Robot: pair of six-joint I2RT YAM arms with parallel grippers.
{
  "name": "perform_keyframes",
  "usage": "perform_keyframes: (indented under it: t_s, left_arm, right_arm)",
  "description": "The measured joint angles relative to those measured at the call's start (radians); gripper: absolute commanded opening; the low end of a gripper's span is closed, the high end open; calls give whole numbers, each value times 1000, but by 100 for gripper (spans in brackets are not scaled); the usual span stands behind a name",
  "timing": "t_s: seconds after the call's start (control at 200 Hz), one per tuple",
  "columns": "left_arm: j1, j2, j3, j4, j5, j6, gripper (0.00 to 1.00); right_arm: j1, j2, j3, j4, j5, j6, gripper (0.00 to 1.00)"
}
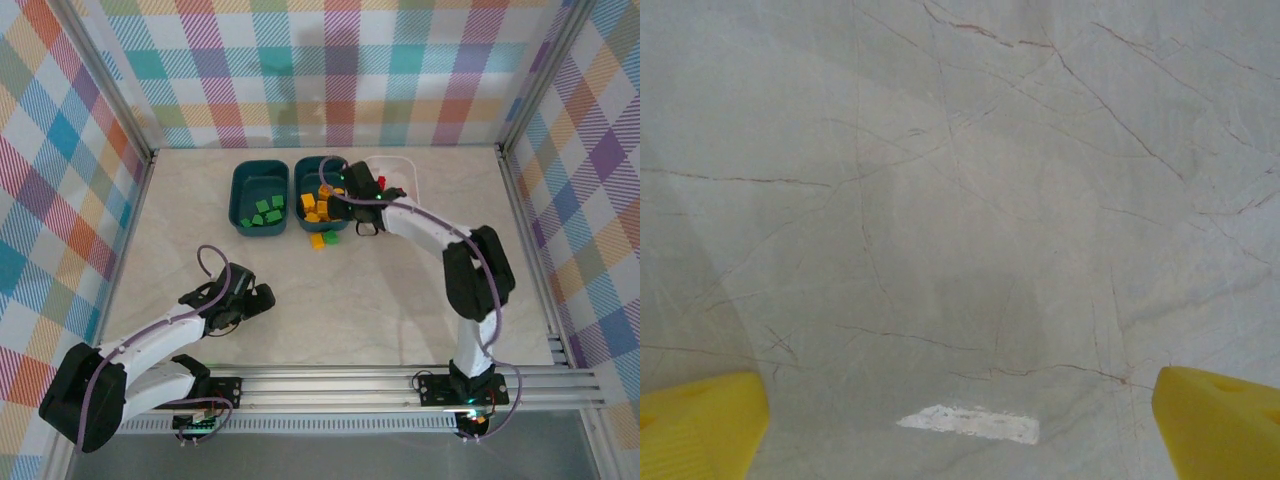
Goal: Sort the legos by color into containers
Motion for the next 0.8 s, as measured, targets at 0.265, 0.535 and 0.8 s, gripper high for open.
perform_keyframes:
  t_s: [0.265, 0.535, 0.8]
  left_arm:
    - [0, -4, 1, 0, 0, -5, 99]
    - [0, -27, -2, 13, 4, -13, 99]
    - [0, -47, -3, 12, 4, -21, 100]
  right_arm:
    - [164, 20, -85, 92, -26, 9, 52]
    - [169, 206, -6, 76, -14, -1, 54]
    - [170, 253, 65, 71, -3, -15, 54]
